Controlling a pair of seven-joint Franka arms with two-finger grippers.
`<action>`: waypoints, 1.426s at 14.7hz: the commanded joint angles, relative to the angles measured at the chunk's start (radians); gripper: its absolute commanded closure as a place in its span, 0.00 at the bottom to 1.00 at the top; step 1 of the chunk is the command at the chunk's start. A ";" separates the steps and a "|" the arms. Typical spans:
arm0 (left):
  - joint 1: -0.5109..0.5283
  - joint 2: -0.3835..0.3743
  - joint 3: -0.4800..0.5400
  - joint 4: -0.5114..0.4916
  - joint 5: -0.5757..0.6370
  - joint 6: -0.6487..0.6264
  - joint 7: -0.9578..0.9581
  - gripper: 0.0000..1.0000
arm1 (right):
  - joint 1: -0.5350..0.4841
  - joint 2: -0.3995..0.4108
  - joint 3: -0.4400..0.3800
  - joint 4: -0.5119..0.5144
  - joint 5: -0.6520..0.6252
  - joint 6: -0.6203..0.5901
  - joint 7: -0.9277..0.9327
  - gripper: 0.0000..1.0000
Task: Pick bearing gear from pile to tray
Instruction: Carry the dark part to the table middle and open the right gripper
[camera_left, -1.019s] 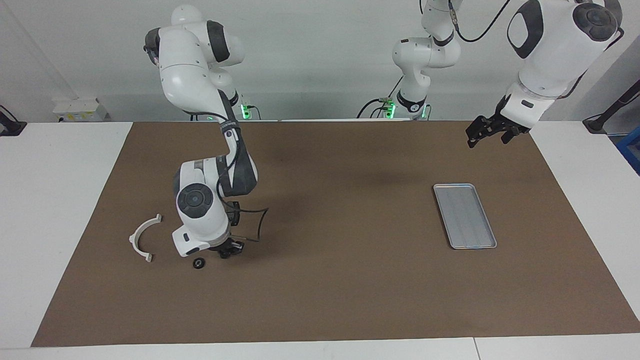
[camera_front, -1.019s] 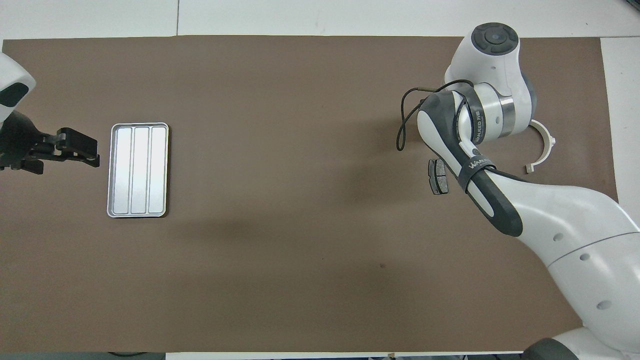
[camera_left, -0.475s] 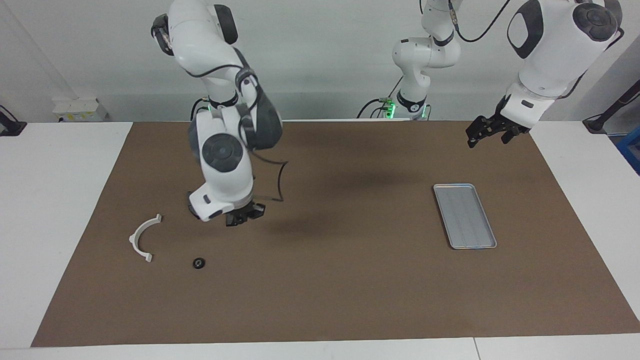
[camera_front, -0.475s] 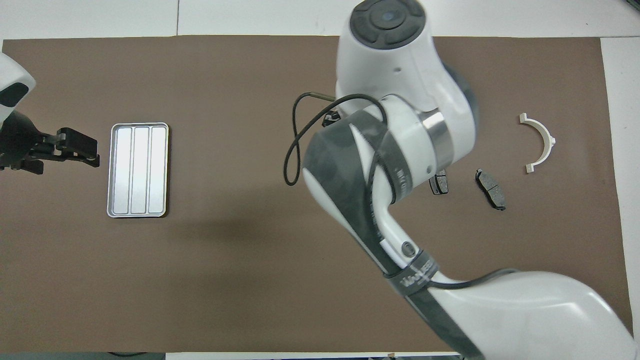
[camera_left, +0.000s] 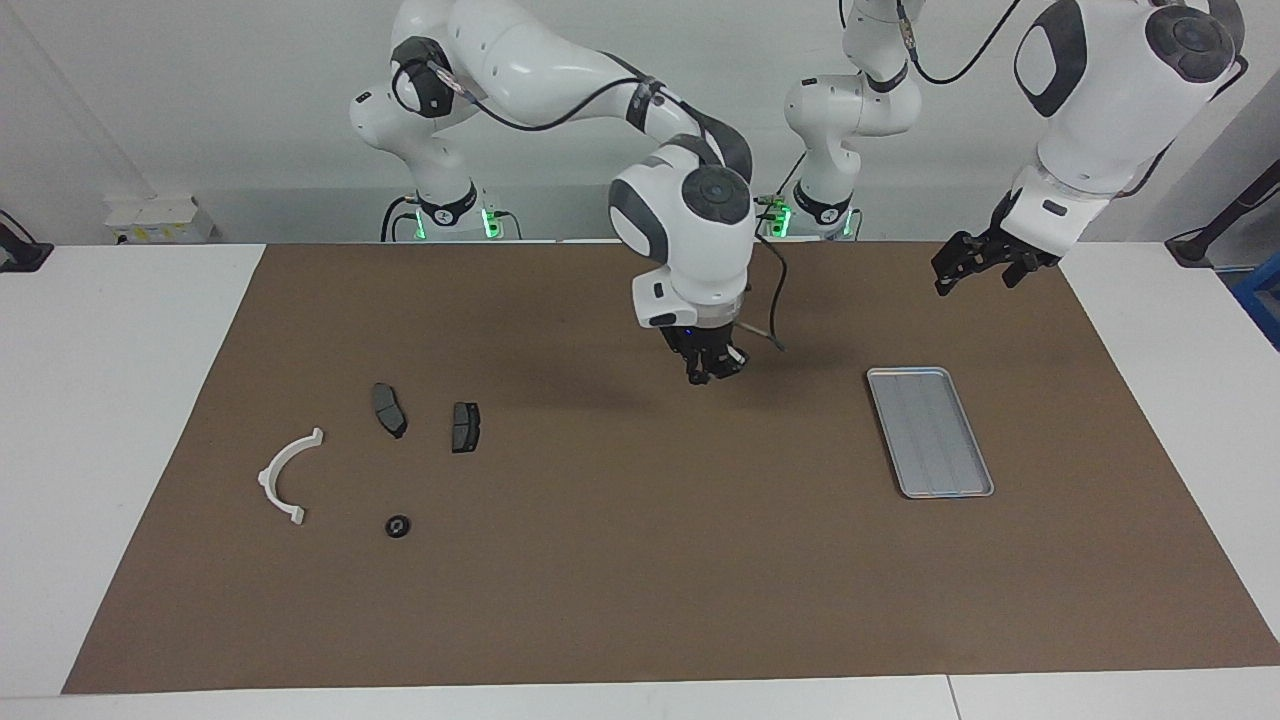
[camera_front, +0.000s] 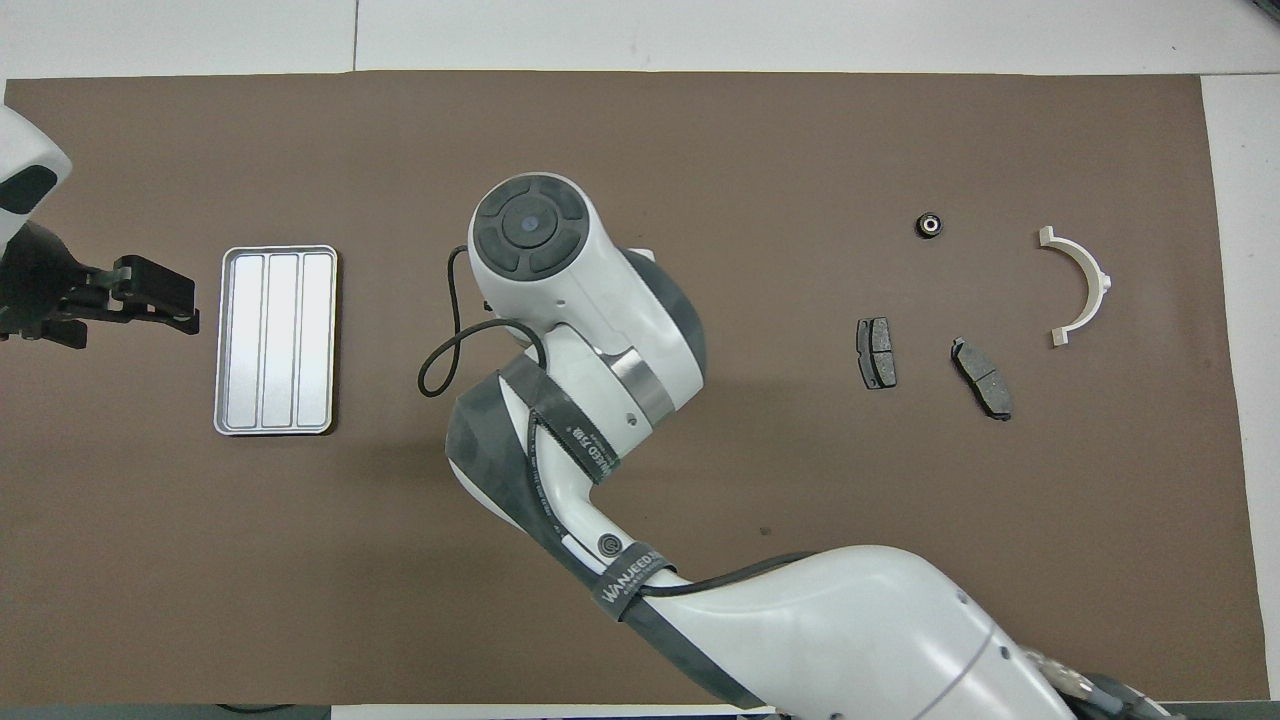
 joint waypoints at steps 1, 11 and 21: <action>-0.009 -0.028 0.005 -0.030 0.006 -0.003 0.002 0.00 | -0.002 0.042 -0.004 -0.029 -0.012 0.077 0.034 1.00; -0.009 -0.028 0.007 -0.029 0.006 -0.003 0.002 0.00 | 0.010 0.113 -0.009 -0.017 -0.062 0.059 0.035 0.60; -0.009 -0.028 0.005 -0.030 0.006 -0.003 0.002 0.00 | -0.402 -0.117 -0.009 0.043 -0.072 -0.260 -0.879 0.00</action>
